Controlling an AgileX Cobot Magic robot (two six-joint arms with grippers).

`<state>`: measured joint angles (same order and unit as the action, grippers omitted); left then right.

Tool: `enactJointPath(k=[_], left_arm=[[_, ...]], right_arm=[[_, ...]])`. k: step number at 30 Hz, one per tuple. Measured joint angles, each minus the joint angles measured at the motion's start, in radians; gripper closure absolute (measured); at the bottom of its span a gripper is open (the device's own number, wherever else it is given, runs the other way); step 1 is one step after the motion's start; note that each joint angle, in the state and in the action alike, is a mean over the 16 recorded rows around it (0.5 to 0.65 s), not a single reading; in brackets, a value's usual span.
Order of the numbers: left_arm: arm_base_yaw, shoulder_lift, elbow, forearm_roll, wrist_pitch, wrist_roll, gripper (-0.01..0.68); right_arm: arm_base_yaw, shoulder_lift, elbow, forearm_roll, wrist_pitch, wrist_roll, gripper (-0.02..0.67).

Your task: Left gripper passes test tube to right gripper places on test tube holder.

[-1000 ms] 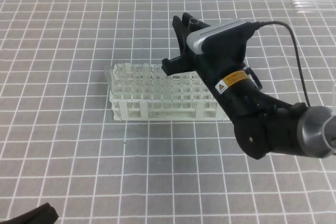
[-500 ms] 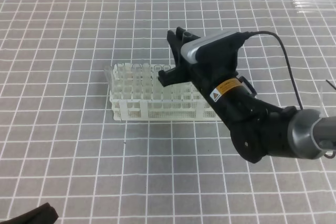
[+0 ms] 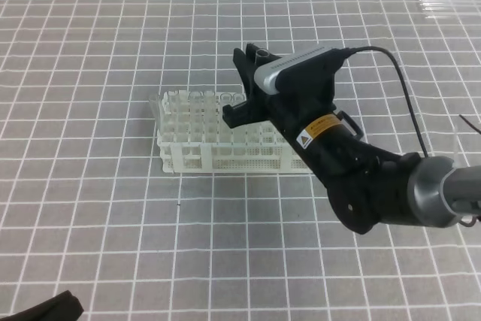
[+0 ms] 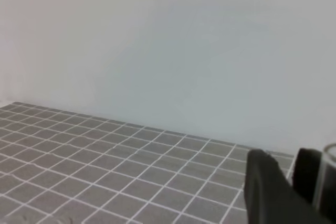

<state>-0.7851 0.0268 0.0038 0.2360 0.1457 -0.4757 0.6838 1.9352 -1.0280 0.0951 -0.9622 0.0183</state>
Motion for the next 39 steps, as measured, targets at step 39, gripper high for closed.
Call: enactJointPath(k=[39], left_arm=[[0.000, 0.000, 0.001, 0.000, -0.001, 0.000, 0.673]], right_arm=[[-0.002, 0.035, -0.069, 0.004, 0.118, -0.003, 0.562]])
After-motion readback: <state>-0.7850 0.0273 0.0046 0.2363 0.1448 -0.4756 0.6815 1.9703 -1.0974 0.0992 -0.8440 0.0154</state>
